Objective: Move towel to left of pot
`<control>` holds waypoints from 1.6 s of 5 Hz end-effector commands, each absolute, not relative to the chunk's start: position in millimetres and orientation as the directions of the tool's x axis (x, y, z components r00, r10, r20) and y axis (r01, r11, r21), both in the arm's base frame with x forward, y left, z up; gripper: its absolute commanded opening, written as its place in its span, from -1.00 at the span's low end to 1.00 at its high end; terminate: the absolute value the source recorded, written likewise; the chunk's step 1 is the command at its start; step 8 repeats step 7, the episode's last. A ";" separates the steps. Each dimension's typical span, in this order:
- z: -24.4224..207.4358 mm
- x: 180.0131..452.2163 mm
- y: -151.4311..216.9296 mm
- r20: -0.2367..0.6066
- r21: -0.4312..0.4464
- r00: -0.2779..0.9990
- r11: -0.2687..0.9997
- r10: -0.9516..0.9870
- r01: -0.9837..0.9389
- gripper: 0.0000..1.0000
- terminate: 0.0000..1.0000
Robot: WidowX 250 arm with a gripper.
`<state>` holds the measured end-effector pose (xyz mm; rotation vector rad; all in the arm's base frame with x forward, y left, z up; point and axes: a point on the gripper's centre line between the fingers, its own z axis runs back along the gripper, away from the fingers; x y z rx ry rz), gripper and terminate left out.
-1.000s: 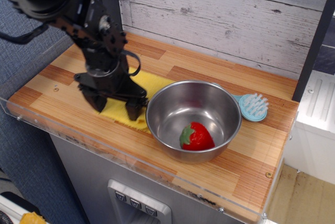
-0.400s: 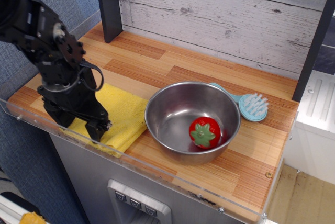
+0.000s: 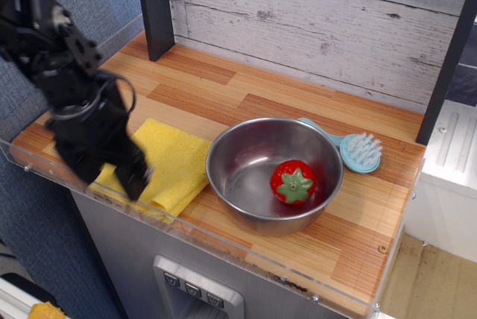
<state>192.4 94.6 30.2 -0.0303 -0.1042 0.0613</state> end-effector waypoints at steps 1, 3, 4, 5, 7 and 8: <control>122.9 226.1 103.1 0.216 -0.073 0.973 0.995 0.084 -0.070 1.00 -1.00; 149.7 256.0 67.4 0.220 -0.141 0.975 0.990 0.029 0.003 1.00 -1.00; 150.0 259.1 58.2 0.218 -0.120 0.976 0.992 0.003 0.024 1.00 -1.00; 155.6 254.7 56.8 0.196 -0.059 0.979 0.996 -0.055 0.068 1.00 -1.00; 155.6 254.7 56.8 0.196 -0.059 0.979 0.996 -0.055 0.068 1.00 1.00; 155.6 254.7 56.8 0.196 -0.059 0.979 0.996 -0.055 0.068 1.00 1.00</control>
